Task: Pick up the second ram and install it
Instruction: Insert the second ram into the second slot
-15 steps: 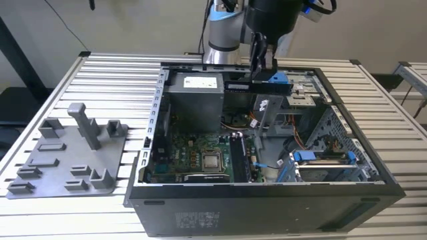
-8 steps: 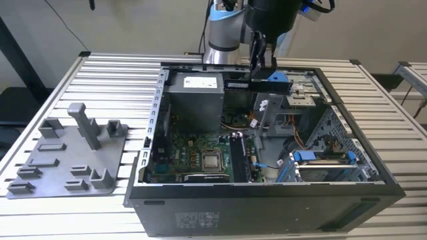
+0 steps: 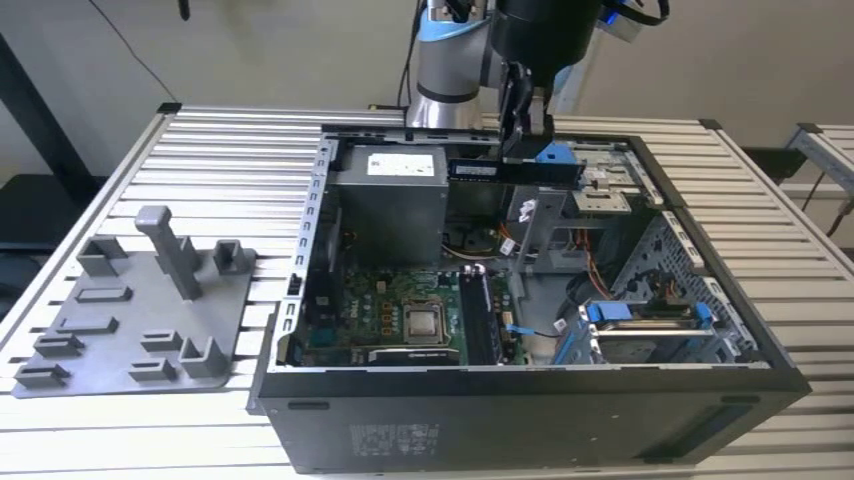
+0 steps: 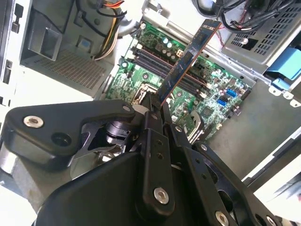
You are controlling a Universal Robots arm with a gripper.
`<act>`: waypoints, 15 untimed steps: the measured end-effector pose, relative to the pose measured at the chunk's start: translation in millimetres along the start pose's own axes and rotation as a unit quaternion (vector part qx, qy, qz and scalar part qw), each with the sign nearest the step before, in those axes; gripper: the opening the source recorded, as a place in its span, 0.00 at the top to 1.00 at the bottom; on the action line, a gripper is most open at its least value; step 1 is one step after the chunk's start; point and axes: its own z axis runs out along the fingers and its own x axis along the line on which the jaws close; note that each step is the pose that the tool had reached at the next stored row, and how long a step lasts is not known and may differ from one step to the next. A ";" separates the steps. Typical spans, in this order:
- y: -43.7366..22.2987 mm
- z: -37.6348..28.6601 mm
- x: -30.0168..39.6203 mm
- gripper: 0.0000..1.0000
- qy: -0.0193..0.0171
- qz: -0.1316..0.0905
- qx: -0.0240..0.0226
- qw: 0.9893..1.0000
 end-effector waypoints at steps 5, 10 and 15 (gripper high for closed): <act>0.0 0.0 0.0 0.86 0.000 0.000 0.000 1.000; 0.0 0.0 0.0 0.86 0.000 0.010 0.000 1.000; 0.0 0.0 0.0 0.86 0.000 0.027 0.001 1.000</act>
